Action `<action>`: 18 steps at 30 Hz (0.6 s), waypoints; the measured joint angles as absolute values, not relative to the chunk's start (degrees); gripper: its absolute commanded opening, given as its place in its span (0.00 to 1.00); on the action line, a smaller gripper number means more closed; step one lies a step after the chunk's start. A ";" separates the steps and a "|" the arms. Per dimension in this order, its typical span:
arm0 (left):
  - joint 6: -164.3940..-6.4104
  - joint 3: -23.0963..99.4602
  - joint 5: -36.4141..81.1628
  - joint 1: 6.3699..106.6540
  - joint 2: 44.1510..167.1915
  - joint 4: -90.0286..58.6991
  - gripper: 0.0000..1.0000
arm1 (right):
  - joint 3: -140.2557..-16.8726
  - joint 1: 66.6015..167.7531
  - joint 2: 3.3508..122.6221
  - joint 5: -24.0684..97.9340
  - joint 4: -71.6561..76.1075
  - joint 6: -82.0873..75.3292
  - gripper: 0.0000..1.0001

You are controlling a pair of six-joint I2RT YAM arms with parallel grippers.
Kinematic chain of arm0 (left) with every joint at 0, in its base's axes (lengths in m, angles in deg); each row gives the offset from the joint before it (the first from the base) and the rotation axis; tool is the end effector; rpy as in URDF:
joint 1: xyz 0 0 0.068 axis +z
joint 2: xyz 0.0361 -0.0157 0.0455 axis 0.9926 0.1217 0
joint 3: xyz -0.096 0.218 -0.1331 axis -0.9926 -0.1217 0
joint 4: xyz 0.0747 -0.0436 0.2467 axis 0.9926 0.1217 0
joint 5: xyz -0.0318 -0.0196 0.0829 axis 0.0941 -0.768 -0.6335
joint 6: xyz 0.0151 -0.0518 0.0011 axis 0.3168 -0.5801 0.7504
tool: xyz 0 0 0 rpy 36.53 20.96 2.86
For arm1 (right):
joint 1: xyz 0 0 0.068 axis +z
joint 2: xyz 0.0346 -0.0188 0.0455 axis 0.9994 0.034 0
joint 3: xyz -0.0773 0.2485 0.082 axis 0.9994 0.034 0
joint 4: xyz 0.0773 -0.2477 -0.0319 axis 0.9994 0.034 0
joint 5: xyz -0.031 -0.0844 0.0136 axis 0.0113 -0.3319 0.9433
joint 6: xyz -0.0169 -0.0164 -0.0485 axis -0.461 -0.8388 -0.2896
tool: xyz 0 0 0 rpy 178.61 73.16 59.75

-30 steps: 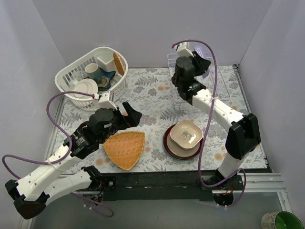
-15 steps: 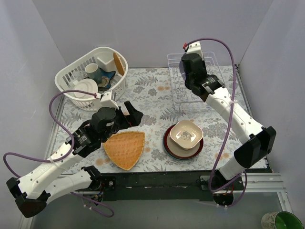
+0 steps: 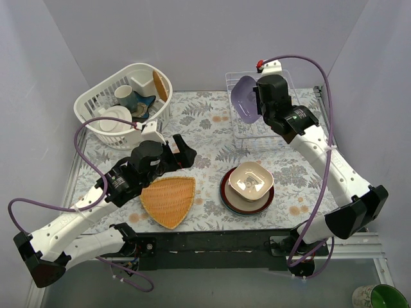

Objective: Load the plates into the dish rack
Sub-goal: Place the plate at the center of the board.

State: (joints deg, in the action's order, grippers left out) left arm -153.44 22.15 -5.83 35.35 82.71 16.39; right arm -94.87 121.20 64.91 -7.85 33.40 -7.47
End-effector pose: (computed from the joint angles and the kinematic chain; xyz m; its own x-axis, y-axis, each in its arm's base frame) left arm 0.1410 -0.1367 0.3509 -0.5345 -0.7863 -0.3100 -0.2050 0.4765 -0.8550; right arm 0.2753 0.1542 0.4331 -0.3231 -0.1658 -0.9317 0.0455 0.9807 -0.1903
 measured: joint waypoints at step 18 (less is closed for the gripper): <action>-152.17 23.33 -8.06 35.35 82.69 16.42 0.98 | -89.43 120.65 65.24 23.79 35.37 -3.98 0.01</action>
State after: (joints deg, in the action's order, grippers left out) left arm -152.17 23.33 -8.06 35.35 82.69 16.42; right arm -89.43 120.65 65.24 23.79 35.37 -3.98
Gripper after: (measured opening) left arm 0.981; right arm 0.268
